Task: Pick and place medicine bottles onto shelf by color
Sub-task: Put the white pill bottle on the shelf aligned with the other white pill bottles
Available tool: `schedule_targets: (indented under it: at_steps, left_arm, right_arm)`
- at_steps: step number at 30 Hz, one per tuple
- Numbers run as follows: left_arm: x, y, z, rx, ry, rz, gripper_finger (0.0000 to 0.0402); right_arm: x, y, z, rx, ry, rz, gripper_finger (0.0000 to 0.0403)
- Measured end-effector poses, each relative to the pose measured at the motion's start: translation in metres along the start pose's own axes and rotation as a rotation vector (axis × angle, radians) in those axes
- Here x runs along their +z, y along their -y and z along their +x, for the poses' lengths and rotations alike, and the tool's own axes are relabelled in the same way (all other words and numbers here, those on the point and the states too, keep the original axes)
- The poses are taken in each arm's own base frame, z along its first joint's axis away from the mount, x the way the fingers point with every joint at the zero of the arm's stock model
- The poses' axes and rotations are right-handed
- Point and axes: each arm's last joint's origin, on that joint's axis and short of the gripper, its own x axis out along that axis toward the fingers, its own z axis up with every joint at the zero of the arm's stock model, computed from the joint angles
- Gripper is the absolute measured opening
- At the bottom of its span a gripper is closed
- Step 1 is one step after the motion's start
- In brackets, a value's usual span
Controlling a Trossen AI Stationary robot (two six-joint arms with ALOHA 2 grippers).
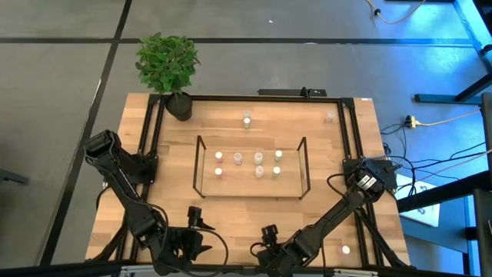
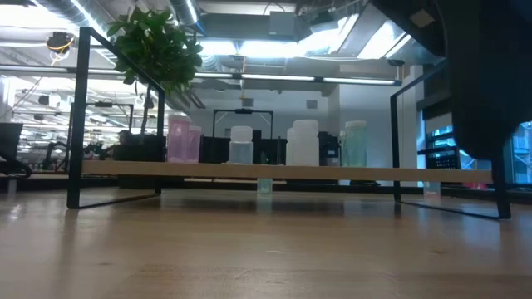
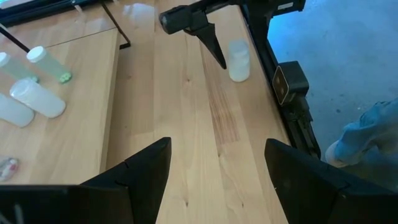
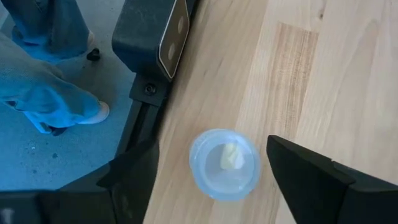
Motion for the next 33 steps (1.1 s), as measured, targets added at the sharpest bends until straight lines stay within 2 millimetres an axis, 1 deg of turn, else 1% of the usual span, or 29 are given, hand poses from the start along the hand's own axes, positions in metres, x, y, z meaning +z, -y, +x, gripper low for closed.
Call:
schedule_targets:
  at_steps: [6, 13, 24, 28, 33]
  left_arm:
    - [0.0000, 0.0001, -0.0001, 0.000, 0.000, 0.000, 0.0253]
    - [0.0000, 0.0000, 0.0000, 0.000, 0.000, 0.000, 0.0253]
    - [0.0000, 0.0000, 0.0000, 0.000, 0.000, 0.000, 0.0253]
    - [0.0000, 0.0000, 0.0000, 0.000, 0.000, 0.000, 0.0253]
    - [0.0000, 0.0000, 0.0000, 0.000, 0.000, 0.000, 0.0253]
  right_arm:
    - [-0.0020, -0.0010, 0.0076, -0.002, -0.006, 0.001, 0.0267]
    - [-0.0020, -0.0009, 0.0076, -0.003, -0.007, 0.001, 0.0232]
    - [-0.0015, -0.0010, 0.0075, -0.004, -0.001, 0.003, 0.0145]
    - [-0.0006, -0.0013, 0.0072, -0.002, 0.005, 0.013, 0.0143]
    - [0.0026, -0.0015, 0.0043, -0.005, 0.010, 0.029, 0.0154]
